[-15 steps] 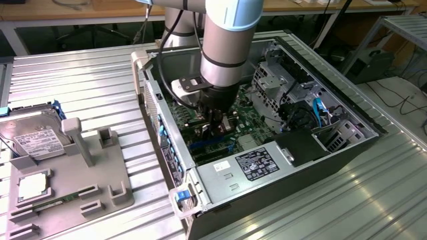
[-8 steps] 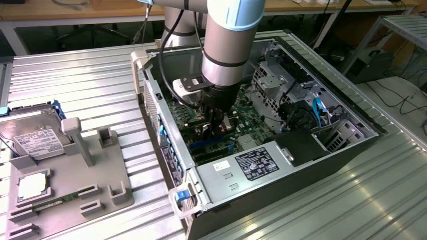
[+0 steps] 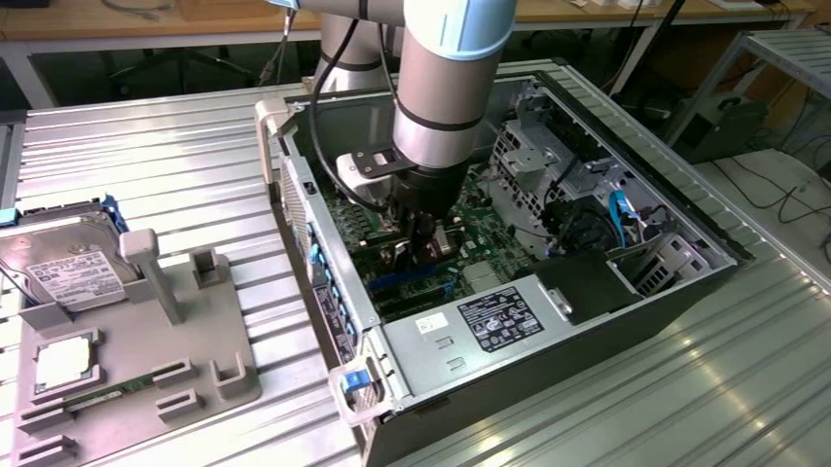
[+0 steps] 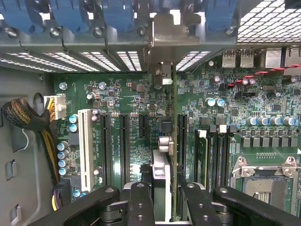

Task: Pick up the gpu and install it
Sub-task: 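Insert the gpu into the slot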

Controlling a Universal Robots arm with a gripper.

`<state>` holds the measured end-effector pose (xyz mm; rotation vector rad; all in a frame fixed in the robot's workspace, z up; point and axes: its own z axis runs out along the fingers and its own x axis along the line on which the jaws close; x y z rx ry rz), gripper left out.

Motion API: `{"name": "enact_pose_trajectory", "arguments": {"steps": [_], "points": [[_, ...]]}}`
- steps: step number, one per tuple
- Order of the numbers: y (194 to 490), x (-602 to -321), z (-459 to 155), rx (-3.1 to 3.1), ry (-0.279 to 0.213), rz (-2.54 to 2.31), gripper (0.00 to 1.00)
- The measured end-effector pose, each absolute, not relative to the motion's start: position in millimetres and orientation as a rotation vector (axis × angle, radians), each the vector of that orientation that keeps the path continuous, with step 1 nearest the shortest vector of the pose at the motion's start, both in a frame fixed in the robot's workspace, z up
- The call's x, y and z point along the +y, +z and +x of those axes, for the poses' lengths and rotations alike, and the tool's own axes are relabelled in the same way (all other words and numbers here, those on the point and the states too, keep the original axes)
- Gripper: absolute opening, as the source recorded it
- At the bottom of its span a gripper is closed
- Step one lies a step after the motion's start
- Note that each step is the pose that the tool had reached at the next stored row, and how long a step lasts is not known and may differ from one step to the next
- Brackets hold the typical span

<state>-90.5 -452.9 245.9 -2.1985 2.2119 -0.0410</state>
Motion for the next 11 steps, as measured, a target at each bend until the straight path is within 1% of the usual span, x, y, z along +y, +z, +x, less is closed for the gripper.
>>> {"name": "enact_pose_trajectory", "arguments": {"steps": [11], "points": [[245.8,-452.9,-92.0,2.219,-0.041,-2.192,0.29]]}}
